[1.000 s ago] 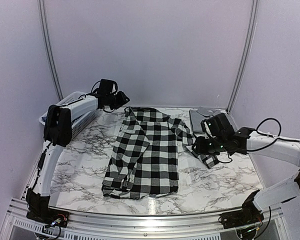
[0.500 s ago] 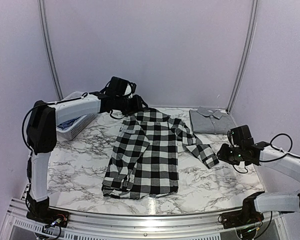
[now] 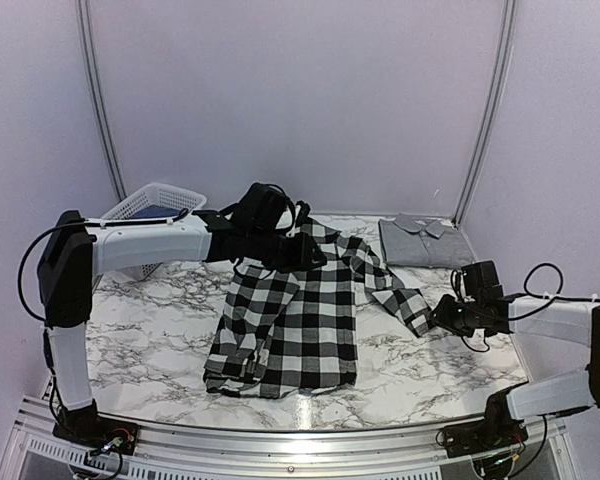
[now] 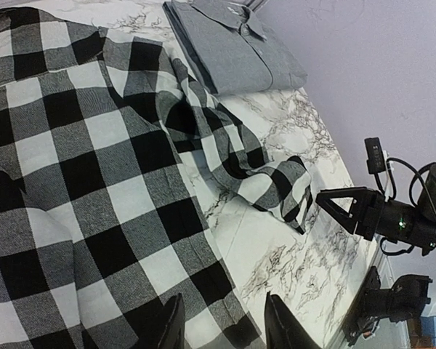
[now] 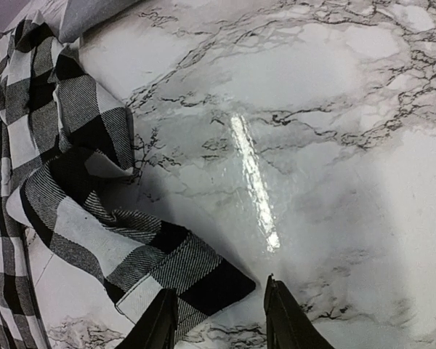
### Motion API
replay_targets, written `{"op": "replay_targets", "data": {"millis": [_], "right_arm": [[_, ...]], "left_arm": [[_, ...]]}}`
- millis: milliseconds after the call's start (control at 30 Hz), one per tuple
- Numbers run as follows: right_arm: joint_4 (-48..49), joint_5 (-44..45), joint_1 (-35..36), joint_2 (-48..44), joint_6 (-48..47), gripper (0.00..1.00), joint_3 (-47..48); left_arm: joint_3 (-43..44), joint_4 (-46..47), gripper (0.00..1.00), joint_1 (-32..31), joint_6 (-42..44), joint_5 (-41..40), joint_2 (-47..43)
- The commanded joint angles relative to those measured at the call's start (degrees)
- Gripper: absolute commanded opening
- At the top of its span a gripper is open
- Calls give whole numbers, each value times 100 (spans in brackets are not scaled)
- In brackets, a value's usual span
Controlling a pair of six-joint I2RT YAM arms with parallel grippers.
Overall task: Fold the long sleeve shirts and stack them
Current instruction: Pick up the sleeve from the center of the board.
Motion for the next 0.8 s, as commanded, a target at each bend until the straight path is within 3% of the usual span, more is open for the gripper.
{"op": "replay_targets", "data": {"millis": [0, 467, 667, 767], "right_arm": [[382, -55, -53, 327, -139, 37, 99], [649, -87, -55, 951, -52, 38, 195], [723, -176, -47, 1111, -8, 23, 239], [722, -217, -19, 1140, -22, 9, 297]], "left_arm": [[-122, -122, 38, -246, 98, -118, -254], [-140, -532, 38, -983, 340, -334, -150], [-162, -543, 38, -998, 318, -386, -135], [-160, -542, 37, -998, 300, -360, -98]]}}
